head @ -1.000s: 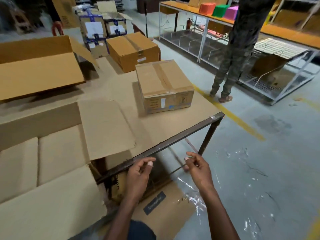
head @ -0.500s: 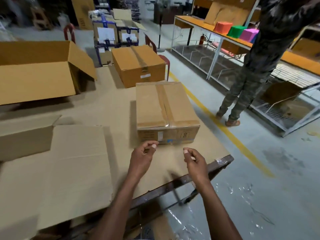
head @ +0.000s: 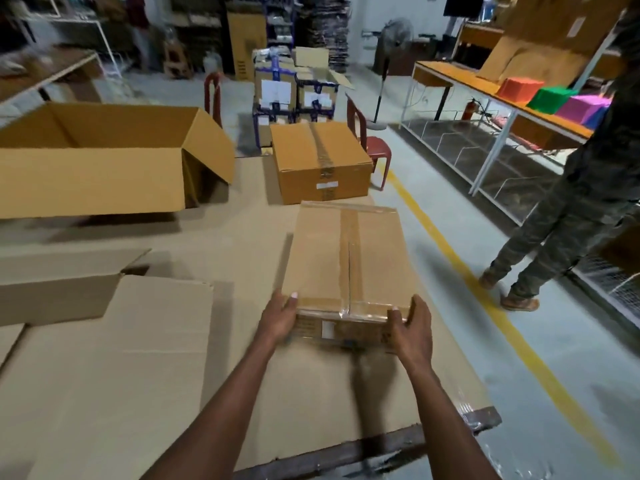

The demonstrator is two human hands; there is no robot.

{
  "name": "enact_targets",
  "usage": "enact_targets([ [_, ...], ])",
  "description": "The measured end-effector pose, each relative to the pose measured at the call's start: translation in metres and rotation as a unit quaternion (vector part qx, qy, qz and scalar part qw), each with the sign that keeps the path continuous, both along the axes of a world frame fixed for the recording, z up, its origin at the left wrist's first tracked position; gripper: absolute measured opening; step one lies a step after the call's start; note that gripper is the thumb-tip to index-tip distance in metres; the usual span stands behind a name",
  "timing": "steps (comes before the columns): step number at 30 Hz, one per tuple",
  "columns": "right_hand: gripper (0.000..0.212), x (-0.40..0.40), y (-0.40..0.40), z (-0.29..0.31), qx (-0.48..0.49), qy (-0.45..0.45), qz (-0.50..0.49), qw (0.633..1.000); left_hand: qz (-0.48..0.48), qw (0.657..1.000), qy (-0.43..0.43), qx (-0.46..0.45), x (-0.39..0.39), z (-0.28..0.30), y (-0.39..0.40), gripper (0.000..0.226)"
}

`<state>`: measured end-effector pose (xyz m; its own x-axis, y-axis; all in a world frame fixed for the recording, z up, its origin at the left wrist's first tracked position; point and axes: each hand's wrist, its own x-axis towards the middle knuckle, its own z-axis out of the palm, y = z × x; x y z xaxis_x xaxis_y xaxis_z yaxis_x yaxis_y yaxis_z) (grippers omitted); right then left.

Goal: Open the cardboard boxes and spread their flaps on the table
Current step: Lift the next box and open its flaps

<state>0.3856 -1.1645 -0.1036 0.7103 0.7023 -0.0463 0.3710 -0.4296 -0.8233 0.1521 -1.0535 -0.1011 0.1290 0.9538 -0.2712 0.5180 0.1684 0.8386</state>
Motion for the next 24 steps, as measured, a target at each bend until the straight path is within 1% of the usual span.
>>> enact_targets([
  [2,0.070,0.009,0.004,0.000,-0.012,0.008,0.009,1.000,0.010,1.000,0.011,0.005,0.002,-0.005,0.002,0.059],
  [4,0.077,0.019,0.006,-0.003,-0.034,0.037,0.011,0.999,0.030,0.999,0.016,0.007,0.001,-0.013,0.001,0.059],
  [7,0.080,0.028,0.000,-0.004,-0.050,0.062,0.026,0.996,0.068,0.998,0.006,0.012,0.007,-0.013,-0.008,0.057],
  [12,0.075,0.037,-0.015,-0.006,-0.019,0.071,0.033,0.997,0.130,0.991,-0.032,-0.003,0.023,-0.004,-0.038,0.064],
  [14,0.069,0.039,-0.024,-0.009,-0.026,0.067,0.023,0.997,0.156,0.988,-0.018,-0.011,0.022,-0.002,-0.050,0.062],
  [16,0.060,0.043,-0.034,-0.008,-0.038,0.052,-0.001,0.998,0.174,0.984,0.020,-0.023,0.014,-0.001,-0.058,0.059],
  [18,0.051,0.048,-0.044,-0.004,-0.054,0.028,-0.032,0.998,0.170,0.983,0.061,-0.038,0.002,-0.003,-0.059,0.062],
  [20,0.046,0.054,-0.047,0.002,-0.080,0.016,-0.033,0.996,0.138,0.984,0.103,-0.057,-0.008,-0.004,-0.055,0.063],
  [22,0.045,0.064,-0.041,0.006,-0.123,0.012,0.012,0.992,0.097,0.985,0.121,-0.074,-0.013,-0.003,-0.049,0.060],
  [24,0.049,0.075,-0.030,0.010,-0.146,0.014,0.079,0.986,0.059,0.991,0.090,-0.075,-0.012,0.005,-0.044,0.063],
])
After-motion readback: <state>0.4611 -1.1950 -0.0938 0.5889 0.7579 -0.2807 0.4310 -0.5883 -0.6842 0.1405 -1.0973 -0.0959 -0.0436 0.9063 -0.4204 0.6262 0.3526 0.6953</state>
